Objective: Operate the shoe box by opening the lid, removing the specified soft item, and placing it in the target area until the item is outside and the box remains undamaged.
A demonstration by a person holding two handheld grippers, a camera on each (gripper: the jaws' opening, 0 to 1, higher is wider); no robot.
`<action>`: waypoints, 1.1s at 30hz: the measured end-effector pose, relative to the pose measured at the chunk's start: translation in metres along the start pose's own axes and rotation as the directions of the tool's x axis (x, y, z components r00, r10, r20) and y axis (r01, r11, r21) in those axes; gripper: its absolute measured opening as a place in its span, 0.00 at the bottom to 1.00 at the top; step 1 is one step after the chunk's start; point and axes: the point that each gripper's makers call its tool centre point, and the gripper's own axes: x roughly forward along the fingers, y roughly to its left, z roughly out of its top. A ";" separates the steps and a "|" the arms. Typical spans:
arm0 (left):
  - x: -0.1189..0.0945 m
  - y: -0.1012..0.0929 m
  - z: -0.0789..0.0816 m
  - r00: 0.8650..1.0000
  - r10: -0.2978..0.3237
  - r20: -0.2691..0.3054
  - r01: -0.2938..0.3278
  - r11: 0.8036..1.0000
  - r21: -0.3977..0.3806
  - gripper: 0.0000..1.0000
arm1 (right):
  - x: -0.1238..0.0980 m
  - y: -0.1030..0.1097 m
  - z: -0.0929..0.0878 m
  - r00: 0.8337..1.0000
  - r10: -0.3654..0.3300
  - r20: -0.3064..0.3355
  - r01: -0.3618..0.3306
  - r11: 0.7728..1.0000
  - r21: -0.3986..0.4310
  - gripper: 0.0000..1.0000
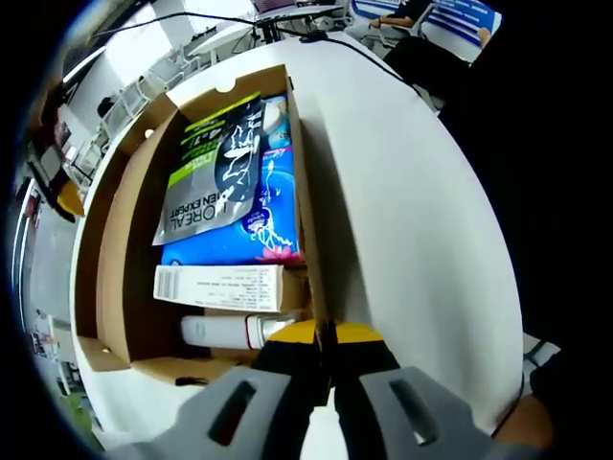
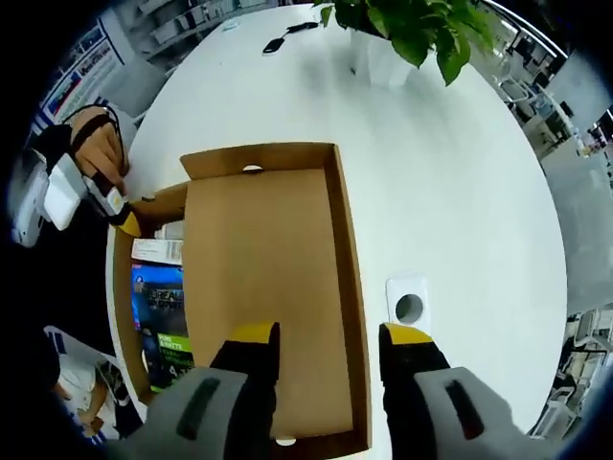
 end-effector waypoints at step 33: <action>-0.001 0.000 0.000 1.000 0.011 -0.014 -0.011 1.000 0.004 0.03 | -0.071 0.033 -0.009 0.951 -0.258 0.172 0.276 0.957 -0.092 0.39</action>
